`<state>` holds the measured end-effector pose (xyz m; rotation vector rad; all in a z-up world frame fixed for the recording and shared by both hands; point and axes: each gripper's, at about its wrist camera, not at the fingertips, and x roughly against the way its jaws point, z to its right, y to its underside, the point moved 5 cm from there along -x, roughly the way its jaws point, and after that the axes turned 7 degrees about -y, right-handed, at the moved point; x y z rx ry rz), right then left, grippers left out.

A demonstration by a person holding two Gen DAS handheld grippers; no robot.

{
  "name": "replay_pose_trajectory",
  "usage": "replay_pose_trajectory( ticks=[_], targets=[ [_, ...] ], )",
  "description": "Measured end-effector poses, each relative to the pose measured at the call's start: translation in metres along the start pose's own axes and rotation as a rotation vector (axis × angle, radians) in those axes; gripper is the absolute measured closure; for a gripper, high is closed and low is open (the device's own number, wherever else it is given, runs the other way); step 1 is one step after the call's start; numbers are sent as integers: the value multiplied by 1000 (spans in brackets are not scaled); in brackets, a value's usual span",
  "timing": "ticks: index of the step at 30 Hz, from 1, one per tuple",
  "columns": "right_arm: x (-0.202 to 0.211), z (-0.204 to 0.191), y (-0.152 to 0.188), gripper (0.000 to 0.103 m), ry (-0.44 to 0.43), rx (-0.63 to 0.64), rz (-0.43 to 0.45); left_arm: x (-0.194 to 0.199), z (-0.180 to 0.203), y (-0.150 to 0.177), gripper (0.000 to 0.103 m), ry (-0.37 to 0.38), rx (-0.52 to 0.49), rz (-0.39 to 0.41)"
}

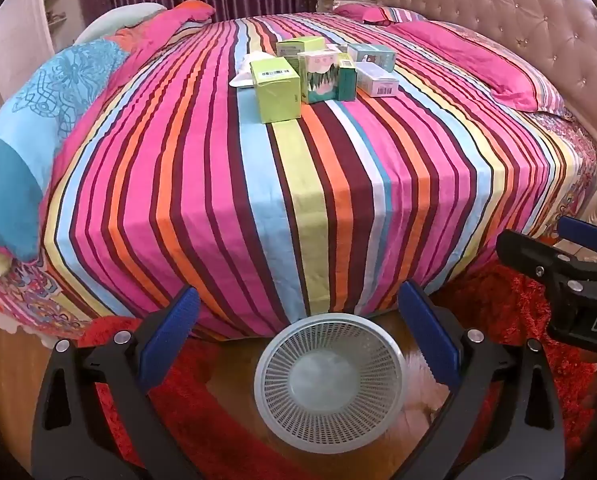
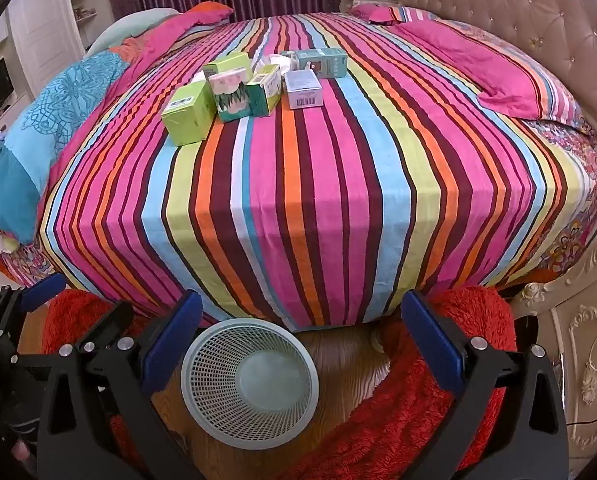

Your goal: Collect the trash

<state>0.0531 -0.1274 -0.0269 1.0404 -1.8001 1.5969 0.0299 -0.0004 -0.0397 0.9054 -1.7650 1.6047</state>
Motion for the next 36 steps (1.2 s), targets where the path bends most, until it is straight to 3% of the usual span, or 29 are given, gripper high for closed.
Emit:
replay_pose_trajectory(
  ticks=[8,14,36],
  targets=[
    [0,-2,0,8,-1,-1,-4,2,0,1,7,-9,-13,4],
    [2,-7,-1,8,-24,18,8,1,0,-1,7,30,17,-12],
    [8,-4,-3,8,-5,15,25,1,-4,1,7,67,50,-6]
  ],
)
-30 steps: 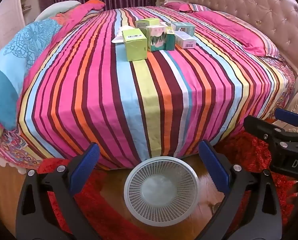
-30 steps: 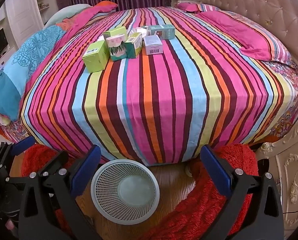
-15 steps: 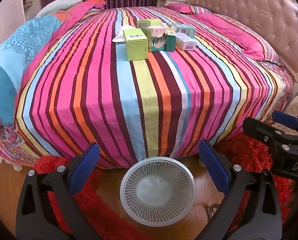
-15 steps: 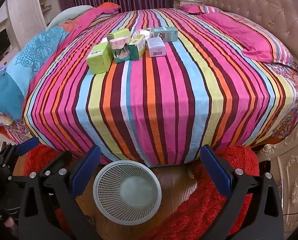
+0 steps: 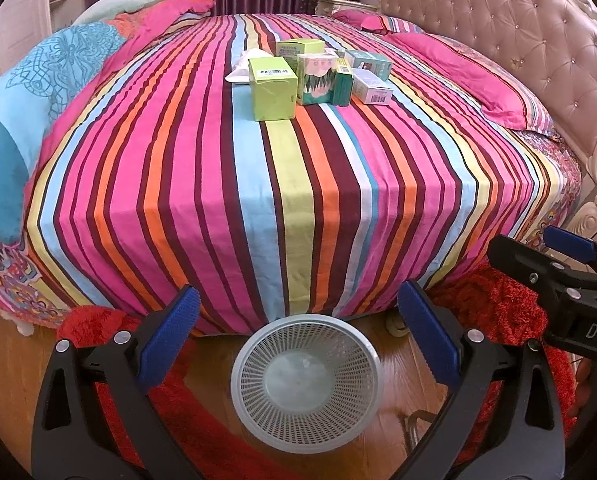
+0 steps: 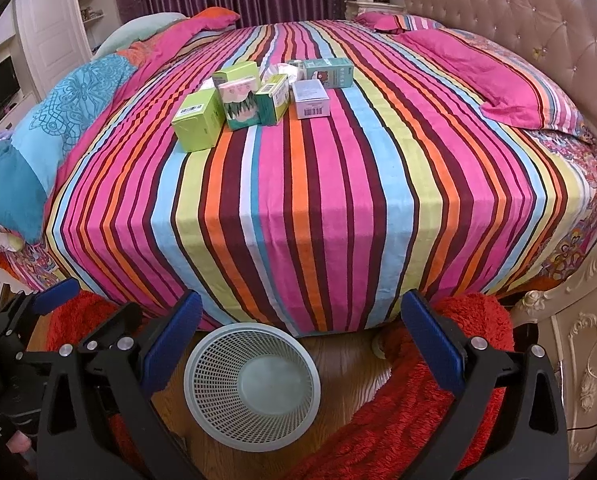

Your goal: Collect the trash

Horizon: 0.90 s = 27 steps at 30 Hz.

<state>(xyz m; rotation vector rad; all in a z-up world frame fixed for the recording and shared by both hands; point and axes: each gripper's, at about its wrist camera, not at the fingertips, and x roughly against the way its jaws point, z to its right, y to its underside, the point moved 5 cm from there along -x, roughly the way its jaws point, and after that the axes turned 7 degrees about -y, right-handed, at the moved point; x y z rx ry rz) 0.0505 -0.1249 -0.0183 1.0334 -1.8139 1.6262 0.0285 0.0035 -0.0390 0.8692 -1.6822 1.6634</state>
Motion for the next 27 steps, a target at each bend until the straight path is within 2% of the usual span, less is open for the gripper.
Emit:
replay_pose_trajectory(
  ticks=[11,27],
  targets=[
    [0,3,0,8,7,-10,-1,0,-1,0,7,1,1,0],
    [-12,5,0,8,-3,-21,-33,-15,-8,0,7,0,35,-42]
  ],
)
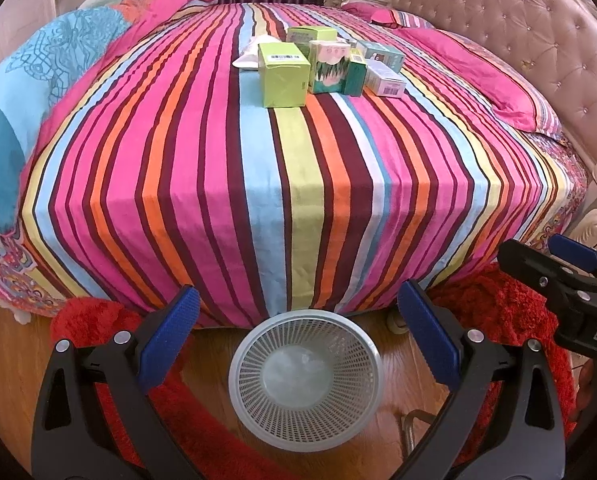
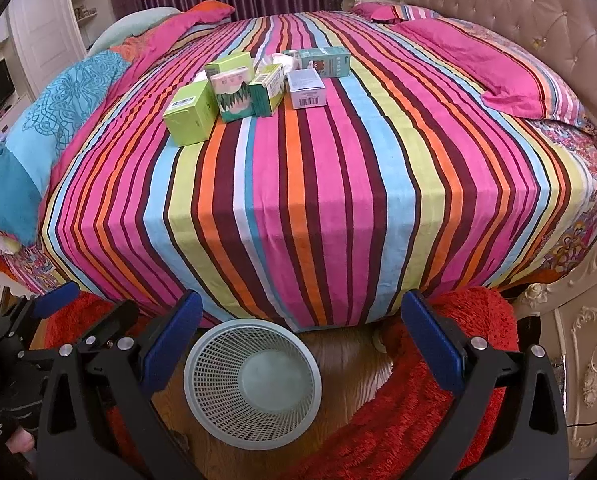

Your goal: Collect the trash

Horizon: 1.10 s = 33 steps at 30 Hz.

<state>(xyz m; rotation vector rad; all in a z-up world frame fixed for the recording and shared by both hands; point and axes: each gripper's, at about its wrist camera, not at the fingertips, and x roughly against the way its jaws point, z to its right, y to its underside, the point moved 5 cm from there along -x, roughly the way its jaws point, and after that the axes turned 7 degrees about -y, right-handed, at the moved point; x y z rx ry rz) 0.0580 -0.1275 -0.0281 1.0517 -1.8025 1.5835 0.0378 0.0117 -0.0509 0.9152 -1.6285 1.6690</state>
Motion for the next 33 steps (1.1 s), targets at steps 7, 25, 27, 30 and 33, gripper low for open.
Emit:
replay_pose_trajectory(
  ticks=[7,25,27,30,33],
  targets=[
    [-2,-1,-2,8,-18,-2,7,-5,-2,-3,7,-4,5,-6],
    [-11,4,-5,8,-50,-28,21,-19,-1,-7,7,-27,-16,-14],
    [-12,4,-5,8,-51,-25,19,-19,-2,-8,7,-27,-13,-14],
    [-13,4,-7,8,-52,-24,23,-18,-4,-10,7,-32,-13,-8],
    [-13,4,-9,8,-52,-29,29,-17,-4,-13,7,-44,-20,1]
  ],
)
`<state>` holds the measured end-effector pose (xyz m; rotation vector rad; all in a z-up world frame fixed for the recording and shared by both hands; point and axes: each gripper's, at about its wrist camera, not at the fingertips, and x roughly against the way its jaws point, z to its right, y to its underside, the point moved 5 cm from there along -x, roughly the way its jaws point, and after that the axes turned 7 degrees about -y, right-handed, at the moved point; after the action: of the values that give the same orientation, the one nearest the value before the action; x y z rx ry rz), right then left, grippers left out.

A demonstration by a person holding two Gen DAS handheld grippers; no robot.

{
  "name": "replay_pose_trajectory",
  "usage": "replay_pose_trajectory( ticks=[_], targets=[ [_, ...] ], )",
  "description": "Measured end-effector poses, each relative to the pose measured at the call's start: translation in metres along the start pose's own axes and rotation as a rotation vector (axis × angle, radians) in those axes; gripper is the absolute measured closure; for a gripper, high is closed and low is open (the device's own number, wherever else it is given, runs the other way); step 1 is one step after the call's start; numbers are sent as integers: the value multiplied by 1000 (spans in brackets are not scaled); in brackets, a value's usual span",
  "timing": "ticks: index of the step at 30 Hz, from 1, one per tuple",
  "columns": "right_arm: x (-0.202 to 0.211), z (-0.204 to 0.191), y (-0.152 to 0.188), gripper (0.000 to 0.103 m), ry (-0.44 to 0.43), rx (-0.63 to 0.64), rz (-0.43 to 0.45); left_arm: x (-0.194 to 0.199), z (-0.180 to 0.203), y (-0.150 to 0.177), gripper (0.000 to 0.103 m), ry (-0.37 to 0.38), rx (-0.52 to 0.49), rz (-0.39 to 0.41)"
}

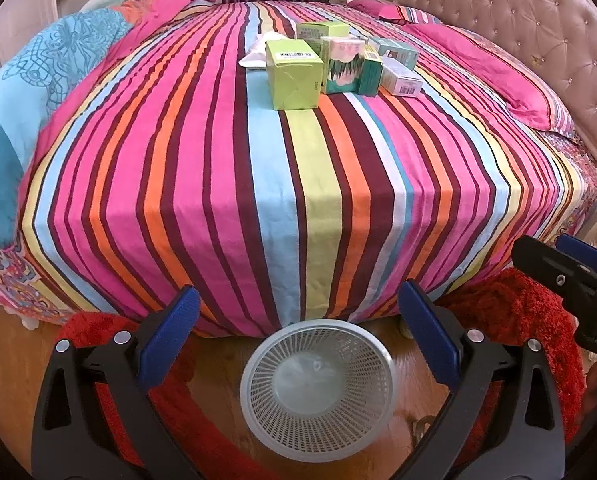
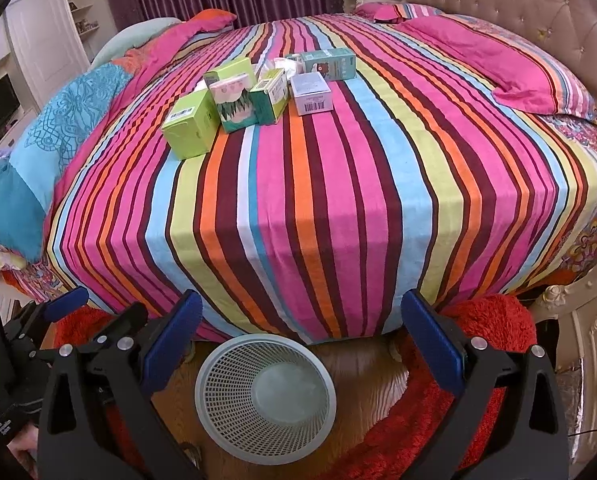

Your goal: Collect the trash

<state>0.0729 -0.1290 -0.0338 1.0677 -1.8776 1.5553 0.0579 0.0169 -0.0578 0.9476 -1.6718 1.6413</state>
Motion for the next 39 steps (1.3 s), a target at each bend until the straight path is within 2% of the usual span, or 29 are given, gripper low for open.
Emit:
replay_pose_trajectory(
  ticks=[19,29,39],
  targets=[
    [-3,0,-22,8,-12,-7,26,-4,6,-32,7,-8,-26,20],
    [-16,15,-37,8,-20,-35,54,-25,4,-51,7,-18,-8,8],
    [-39,32,-94,8,-3,-12,156,-60,5,-109,7,-32,51,49]
  ],
)
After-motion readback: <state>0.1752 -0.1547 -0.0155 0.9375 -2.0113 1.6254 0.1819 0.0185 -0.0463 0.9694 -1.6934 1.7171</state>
